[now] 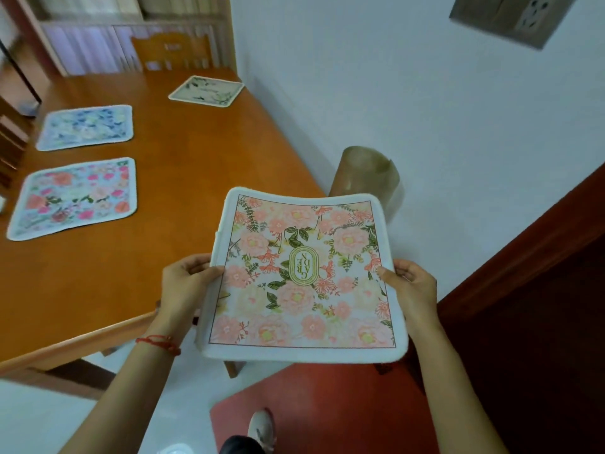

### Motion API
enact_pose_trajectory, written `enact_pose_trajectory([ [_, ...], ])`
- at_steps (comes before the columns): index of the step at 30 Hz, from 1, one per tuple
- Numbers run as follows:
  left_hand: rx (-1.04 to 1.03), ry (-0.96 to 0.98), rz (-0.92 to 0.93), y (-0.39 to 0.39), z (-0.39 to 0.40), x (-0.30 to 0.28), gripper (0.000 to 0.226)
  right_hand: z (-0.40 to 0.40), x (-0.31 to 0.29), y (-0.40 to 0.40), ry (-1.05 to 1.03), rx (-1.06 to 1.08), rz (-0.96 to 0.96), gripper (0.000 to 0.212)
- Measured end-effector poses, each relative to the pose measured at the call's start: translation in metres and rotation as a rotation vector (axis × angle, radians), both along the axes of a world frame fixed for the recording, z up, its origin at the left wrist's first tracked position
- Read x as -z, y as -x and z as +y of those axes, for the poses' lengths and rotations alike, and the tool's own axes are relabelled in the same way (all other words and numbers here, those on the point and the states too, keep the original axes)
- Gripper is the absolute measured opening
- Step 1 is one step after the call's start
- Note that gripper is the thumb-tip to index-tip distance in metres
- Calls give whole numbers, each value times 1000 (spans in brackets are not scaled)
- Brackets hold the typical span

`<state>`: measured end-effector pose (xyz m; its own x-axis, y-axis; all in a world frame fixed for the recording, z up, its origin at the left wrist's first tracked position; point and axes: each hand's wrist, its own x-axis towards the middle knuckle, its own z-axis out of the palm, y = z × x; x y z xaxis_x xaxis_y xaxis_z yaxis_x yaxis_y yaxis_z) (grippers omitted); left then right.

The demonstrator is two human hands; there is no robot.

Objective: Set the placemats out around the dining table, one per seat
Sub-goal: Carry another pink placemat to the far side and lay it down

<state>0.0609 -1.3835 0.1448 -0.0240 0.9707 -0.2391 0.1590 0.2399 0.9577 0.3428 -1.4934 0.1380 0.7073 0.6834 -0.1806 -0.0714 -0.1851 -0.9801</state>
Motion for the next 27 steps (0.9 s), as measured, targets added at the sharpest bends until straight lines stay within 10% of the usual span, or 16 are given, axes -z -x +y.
enact_pose_trajectory([
  [27,-408,105,86,-1,155,57,16,254,51,-16,152,-399,-107,12],
])
